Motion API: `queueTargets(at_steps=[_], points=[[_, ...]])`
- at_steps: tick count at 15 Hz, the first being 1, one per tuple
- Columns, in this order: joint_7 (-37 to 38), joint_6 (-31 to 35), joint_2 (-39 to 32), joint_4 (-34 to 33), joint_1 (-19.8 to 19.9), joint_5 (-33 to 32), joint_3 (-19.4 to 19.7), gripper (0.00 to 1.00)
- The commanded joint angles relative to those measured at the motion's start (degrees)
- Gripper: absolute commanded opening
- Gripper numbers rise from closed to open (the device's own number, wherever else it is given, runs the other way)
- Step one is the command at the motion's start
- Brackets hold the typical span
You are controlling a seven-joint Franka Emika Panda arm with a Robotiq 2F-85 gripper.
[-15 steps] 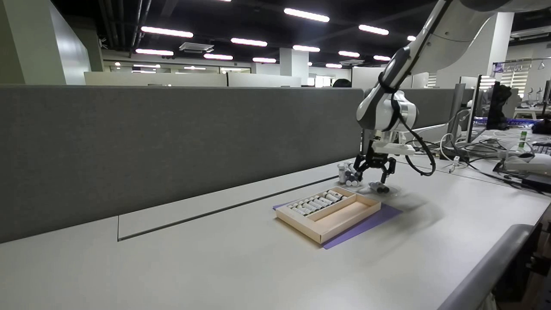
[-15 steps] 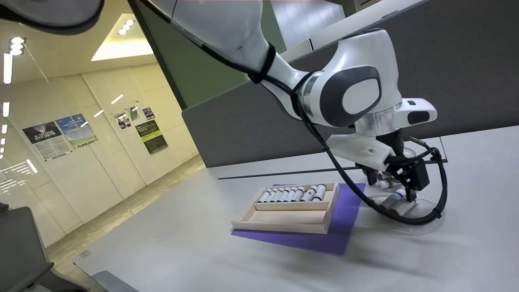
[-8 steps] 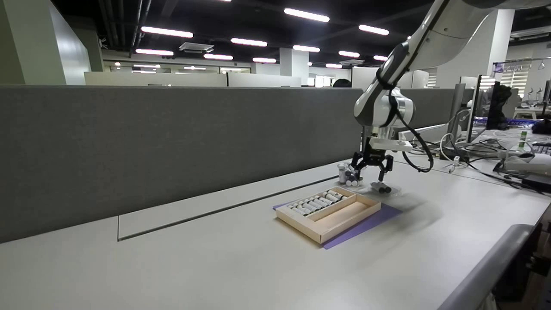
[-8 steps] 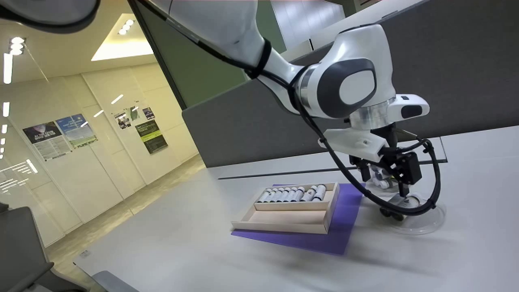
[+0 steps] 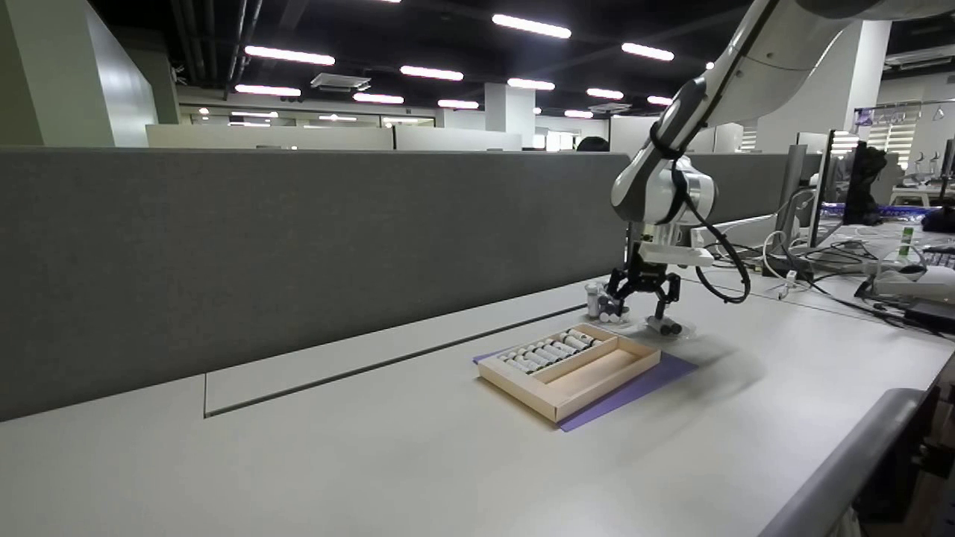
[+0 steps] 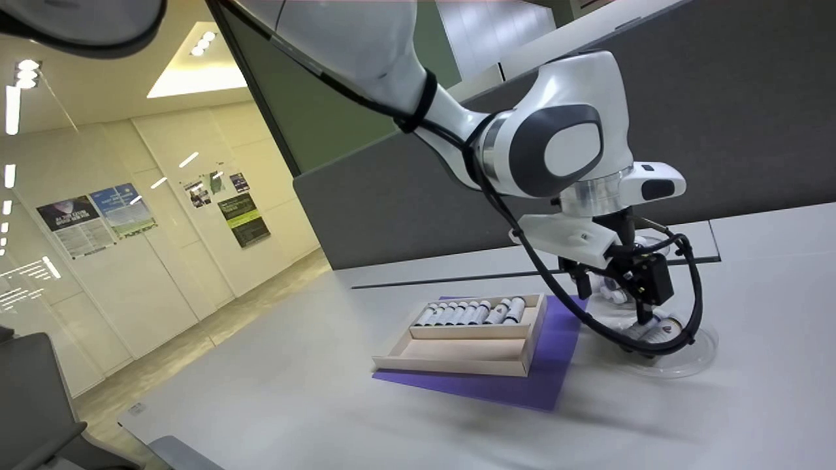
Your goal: Pick up one bottle from the clear lid and place it on the bottom part of the tray
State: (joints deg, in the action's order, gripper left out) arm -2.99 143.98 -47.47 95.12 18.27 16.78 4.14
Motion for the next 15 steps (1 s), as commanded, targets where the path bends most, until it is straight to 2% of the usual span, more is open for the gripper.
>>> queueTargets(at_steps=[1, 15], points=[[2.0, -2.5, -0.7, -1.9, 0.4, -0.8, 0.4, 1.00], [2.5, -6.7, -4.4, -5.9, 3.9, -0.6, 2.7, 1.00]])
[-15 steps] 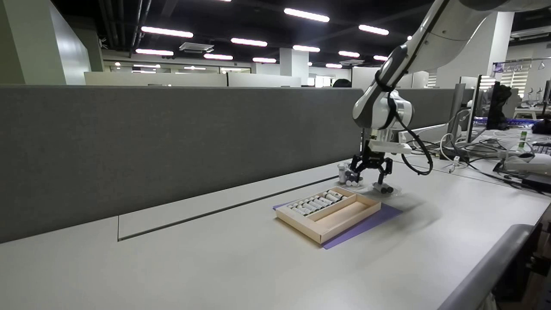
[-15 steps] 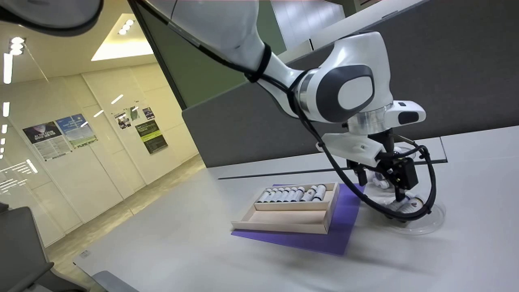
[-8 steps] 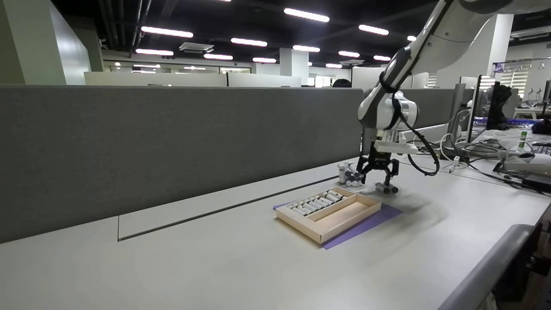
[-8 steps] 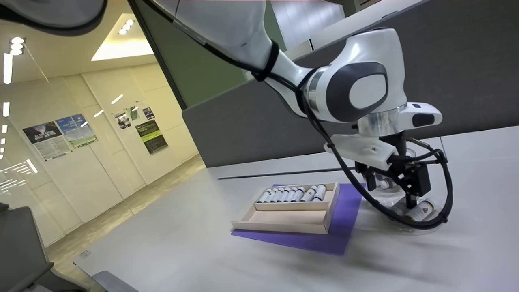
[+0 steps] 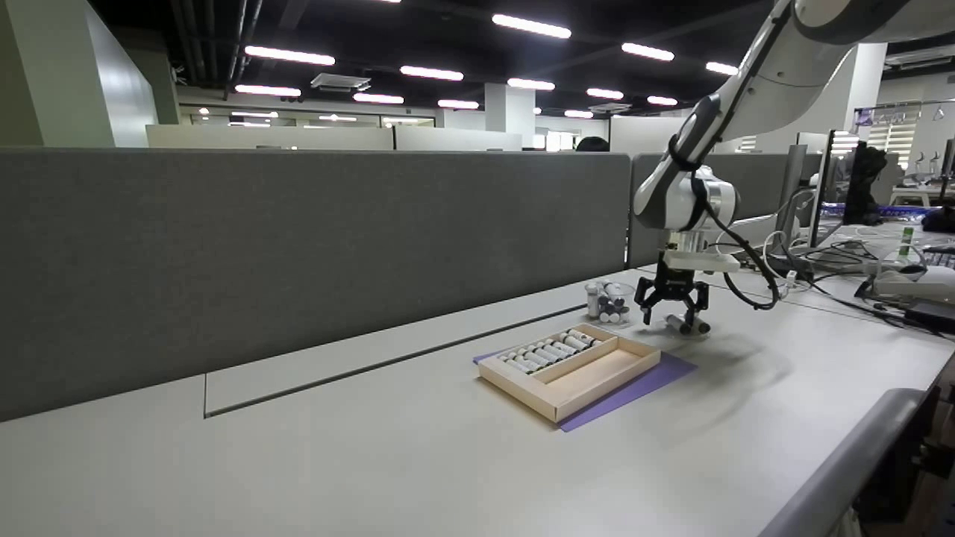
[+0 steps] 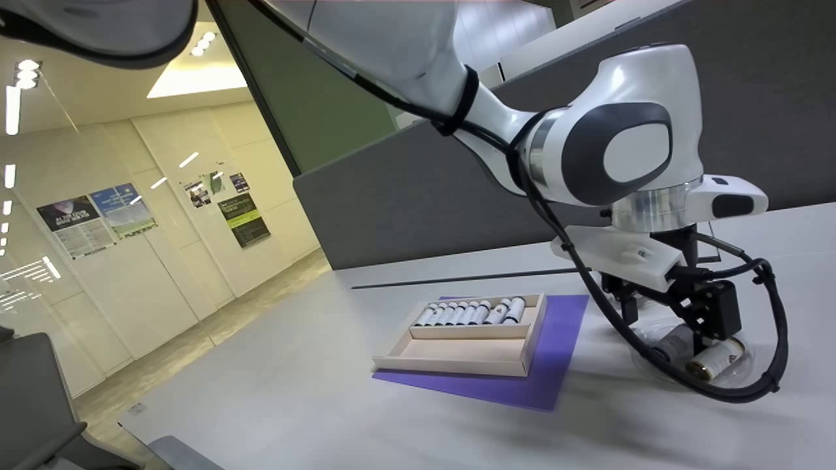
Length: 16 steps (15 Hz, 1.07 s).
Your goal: Pick up one bottle from the clear lid and place it on the bottom part of the tray
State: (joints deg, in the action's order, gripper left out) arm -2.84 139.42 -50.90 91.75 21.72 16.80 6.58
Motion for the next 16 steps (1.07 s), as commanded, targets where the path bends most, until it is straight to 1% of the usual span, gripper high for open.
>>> queueTargets(at_steps=[1, 2, 3, 5, 6, 8, 12, 13, 15, 16], points=[[2.3, -2.2, -0.9, -2.7, 0.6, -0.6, 0.3, 1.00], [1.9, -1.8, -0.9, -2.6, 0.8, -0.4, 0.1, 0.75], [2.0, -1.7, -0.9, -2.6, 0.8, -0.5, 0.2, 0.73], [1.9, -1.6, -0.7, -2.6, 0.8, -0.5, 0.1, 0.58], [1.9, -1.6, -0.7, -2.6, 0.9, -0.5, 0.1, 0.49], [2.0, -1.4, -0.6, -2.7, 0.8, -0.5, 0.1, 0.36], [2.0, -1.3, -0.6, -2.8, 0.7, -0.6, 0.1, 0.05], [1.9, -1.4, -0.6, -2.8, 0.7, -0.6, 0.1, 0.01], [1.8, -2.5, 0.1, -2.4, 0.6, -0.7, 0.0, 0.05], [1.6, -2.7, 0.7, -1.9, 0.5, -0.7, -0.1, 0.05]])
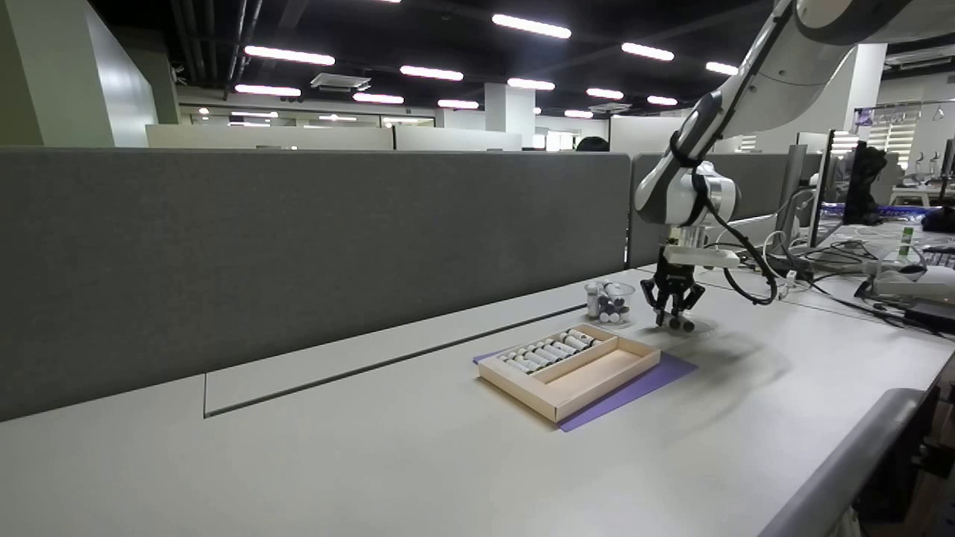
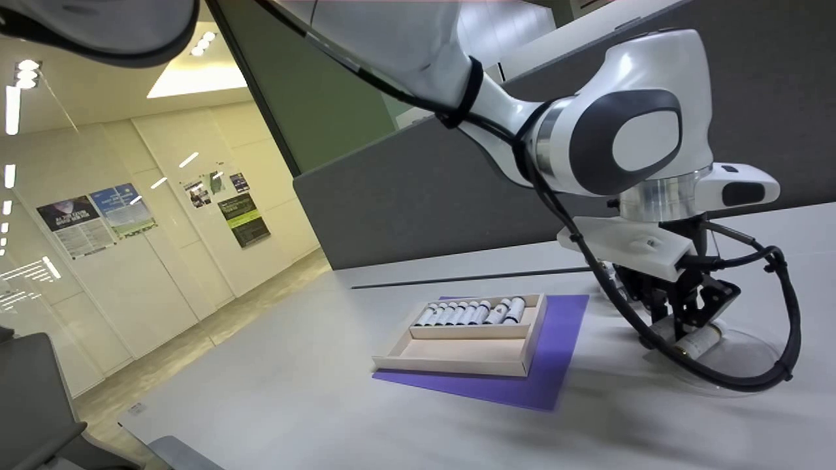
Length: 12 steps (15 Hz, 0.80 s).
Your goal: Pick up one bottle from the clear lid and place it on the bottom part of the tray
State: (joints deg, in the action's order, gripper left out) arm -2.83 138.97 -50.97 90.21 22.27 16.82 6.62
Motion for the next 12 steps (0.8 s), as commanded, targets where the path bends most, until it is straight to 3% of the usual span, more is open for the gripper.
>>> queueTargets(at_steps=[1, 12], points=[[1.4, -2.3, 1.8, 0.6, -0.3, -0.8, -0.2, 0.05], [-2.0, -0.1, 6.6, 5.9, -3.0, -2.3, -1.7, 0.05]])
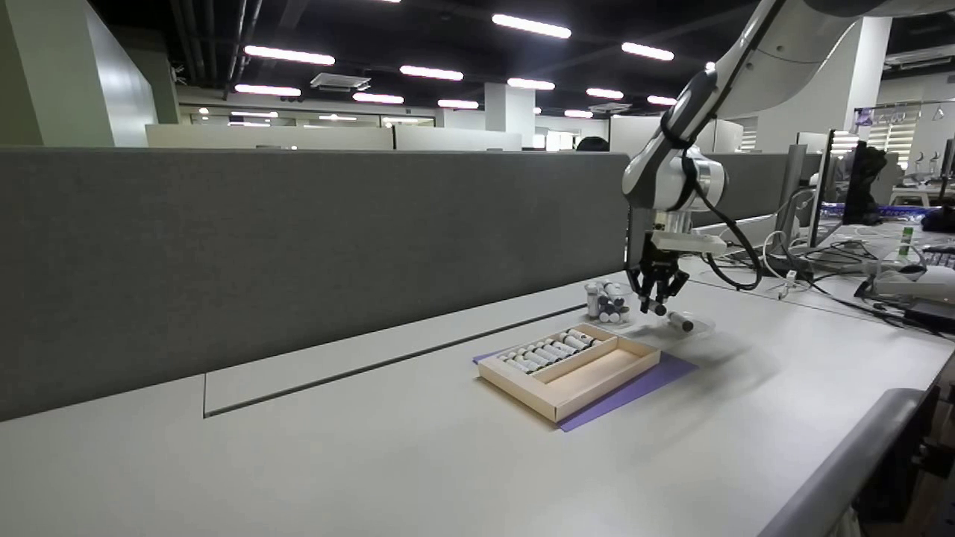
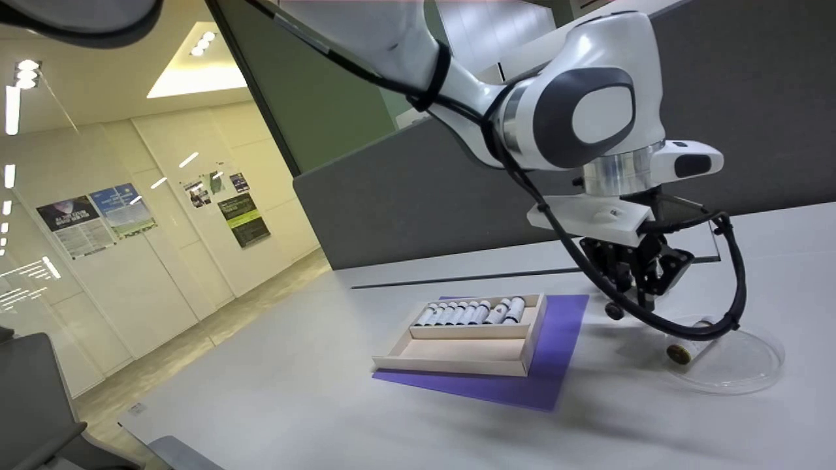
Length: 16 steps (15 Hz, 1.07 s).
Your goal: Pick up one bottle from the clear lid and place it on the bottom part of the tray
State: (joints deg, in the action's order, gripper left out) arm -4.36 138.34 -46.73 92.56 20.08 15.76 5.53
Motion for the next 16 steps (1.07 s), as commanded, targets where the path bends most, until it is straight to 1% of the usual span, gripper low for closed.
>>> queueTargets(at_steps=[1, 3, 6, 9, 16], points=[[-0.7, 1.0, 2.4, 4.4, -1.5, -1.6, -0.7, 0.05], [-0.9, 2.2, 2.8, 6.6, -3.0, -2.9, -0.8, 0.05], [-0.9, 6.6, 4.0, 10.7, -5.6, -4.8, -0.9, 0.05], [-1.3, 10.3, 6.4, 14.3, -7.2, -6.5, -1.1, 0.05], [-4.7, 8.9, 17.1, 22.2, -7.4, -7.3, -3.1, 0.05]])
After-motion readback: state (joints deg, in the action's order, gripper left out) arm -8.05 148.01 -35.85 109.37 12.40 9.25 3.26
